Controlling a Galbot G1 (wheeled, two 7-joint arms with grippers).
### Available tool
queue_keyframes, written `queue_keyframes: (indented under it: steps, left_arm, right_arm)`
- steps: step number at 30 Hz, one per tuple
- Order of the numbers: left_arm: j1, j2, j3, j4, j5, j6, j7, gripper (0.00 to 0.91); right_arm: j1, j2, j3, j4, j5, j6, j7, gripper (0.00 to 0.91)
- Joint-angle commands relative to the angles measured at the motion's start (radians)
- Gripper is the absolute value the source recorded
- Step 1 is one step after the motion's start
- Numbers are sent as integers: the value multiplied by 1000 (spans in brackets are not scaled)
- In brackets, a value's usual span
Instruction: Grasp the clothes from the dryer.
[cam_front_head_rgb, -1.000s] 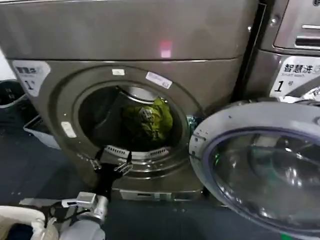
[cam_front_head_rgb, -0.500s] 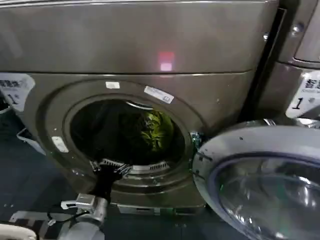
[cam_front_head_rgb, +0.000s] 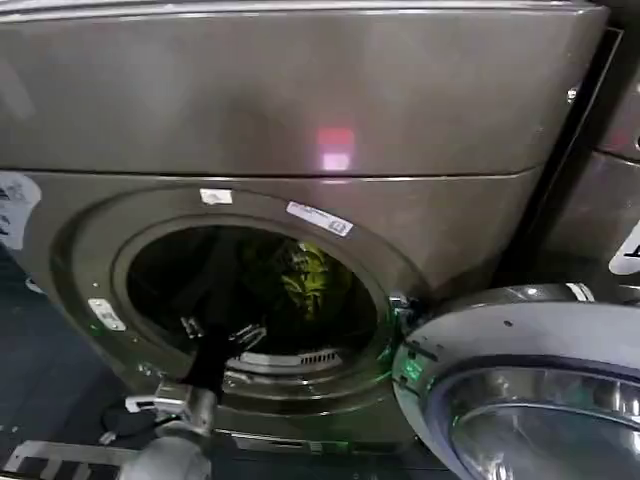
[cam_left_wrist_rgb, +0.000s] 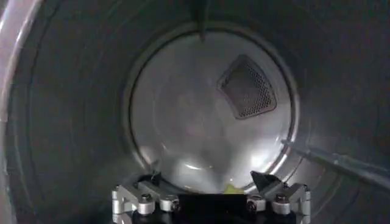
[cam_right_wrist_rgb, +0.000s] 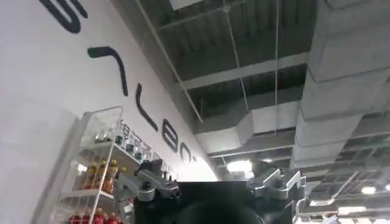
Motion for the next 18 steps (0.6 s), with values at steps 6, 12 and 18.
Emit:
queue_keyframes:
  steps: [6,12,18]
  left_arm:
    - [-585,-28,55,631,14,-147,-14,907]
    - [-740,-34,63,823,-3,-138,-16,907]
    - [-856,-13,94,991,-13,-99,27,907]
  right_arm:
    - [-36,22,40,14,-20,-31,-27,907]
    - [-28,22,43,3,-19,-32,-25,907]
    - [-48,13,65,-17,-19,-33,-24,907]
